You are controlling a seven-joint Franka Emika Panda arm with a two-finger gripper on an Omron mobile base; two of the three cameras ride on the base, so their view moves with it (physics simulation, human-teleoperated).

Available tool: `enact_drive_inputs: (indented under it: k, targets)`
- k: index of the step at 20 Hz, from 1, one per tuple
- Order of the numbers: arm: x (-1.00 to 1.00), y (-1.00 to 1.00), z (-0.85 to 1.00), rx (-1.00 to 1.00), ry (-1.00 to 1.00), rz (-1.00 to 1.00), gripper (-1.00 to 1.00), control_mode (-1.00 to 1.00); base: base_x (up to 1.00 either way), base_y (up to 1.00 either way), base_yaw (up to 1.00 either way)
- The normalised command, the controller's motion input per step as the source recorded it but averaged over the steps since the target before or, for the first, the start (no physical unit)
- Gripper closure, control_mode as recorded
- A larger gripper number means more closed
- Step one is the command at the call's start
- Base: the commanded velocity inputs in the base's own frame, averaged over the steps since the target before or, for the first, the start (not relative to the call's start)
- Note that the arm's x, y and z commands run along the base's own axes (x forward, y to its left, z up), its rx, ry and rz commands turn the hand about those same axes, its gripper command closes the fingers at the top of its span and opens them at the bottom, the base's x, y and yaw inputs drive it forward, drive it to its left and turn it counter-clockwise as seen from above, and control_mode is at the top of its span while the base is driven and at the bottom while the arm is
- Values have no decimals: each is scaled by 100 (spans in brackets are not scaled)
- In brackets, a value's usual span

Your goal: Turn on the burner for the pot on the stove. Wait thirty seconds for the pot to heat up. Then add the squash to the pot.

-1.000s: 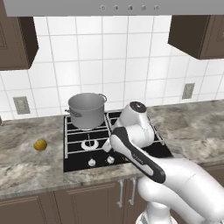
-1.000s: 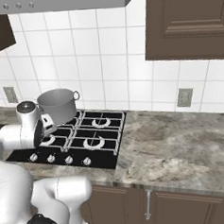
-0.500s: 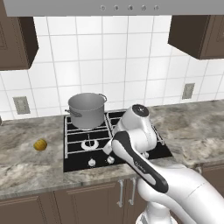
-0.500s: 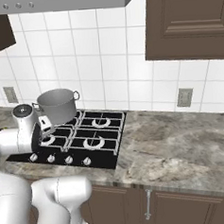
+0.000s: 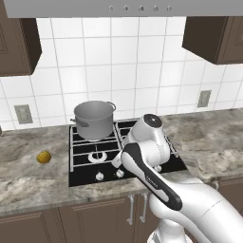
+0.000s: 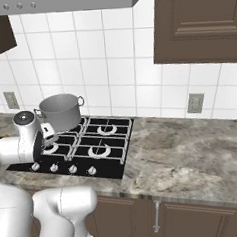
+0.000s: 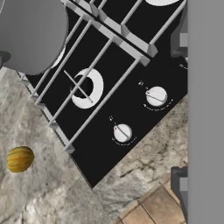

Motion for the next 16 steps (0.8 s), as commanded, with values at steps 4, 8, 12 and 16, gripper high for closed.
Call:
enact_drive_inputs:
  k: [4, 8, 12, 16]
  targets:
    - [0, 0, 0, 0, 0, 0, -100, -100, 0, 0, 0]
    - [0, 0, 0, 0, 0, 0, -100, -100, 0, 0, 0]
    - [0, 0, 0, 0, 0, 0, -100, -100, 0, 0, 0]
    - [0, 0, 0, 0, 0, 0, -100, -100, 0, 0, 0]
